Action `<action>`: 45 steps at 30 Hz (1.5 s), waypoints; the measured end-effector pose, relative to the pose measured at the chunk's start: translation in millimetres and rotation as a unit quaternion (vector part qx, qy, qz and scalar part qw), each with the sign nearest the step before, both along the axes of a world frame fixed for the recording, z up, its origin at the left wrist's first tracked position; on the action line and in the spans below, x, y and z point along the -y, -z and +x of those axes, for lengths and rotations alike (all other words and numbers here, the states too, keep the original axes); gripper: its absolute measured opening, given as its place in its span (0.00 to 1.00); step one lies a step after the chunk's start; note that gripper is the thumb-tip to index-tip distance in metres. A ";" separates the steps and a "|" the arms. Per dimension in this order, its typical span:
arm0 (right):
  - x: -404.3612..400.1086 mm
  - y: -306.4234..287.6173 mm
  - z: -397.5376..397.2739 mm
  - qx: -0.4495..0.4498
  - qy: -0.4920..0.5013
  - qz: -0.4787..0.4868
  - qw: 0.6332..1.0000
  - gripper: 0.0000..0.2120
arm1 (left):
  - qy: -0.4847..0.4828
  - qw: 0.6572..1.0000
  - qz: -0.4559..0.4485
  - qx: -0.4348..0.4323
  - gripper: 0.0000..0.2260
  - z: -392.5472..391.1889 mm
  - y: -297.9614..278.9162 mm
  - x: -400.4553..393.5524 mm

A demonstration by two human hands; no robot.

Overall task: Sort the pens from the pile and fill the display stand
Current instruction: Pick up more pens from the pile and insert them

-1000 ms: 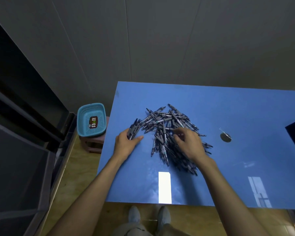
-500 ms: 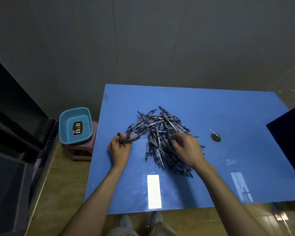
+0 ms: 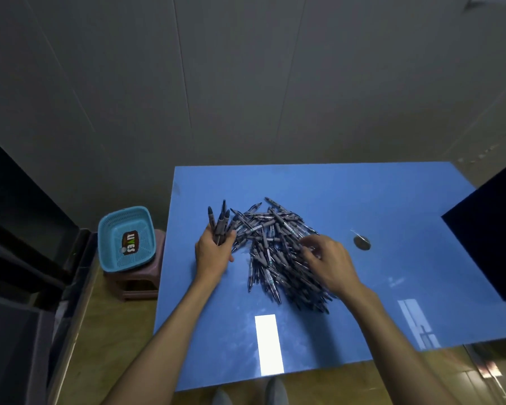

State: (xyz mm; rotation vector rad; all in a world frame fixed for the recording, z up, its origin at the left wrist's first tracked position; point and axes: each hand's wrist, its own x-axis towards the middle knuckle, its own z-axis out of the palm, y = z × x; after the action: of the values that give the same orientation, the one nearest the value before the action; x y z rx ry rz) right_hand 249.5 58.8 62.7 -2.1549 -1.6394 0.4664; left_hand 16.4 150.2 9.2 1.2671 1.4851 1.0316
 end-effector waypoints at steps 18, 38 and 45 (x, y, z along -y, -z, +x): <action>83.5 -95.3 118.4 -0.012 0.167 0.116 0.979 0.09 | 0.309 0.946 -0.003 0.098 0.12 172.8 -121.7 27.8; 284.3 -139.1 359.4 0.048 0.182 0.164 0.968 0.11 | 0.315 0.936 -0.002 0.154 0.07 429.7 -171.0 221.0; 303.2 -150.2 432.6 0.058 0.172 0.184 0.966 0.09 | 0.316 0.935 0.002 0.158 0.09 497.9 -188.3 246.5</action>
State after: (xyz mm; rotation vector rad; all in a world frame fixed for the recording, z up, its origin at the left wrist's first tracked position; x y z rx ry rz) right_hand 682.1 -244.4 212.9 -2.1423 -1.2456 -0.0661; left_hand 514.2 -96.3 197.5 1.3738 0.7455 0.7521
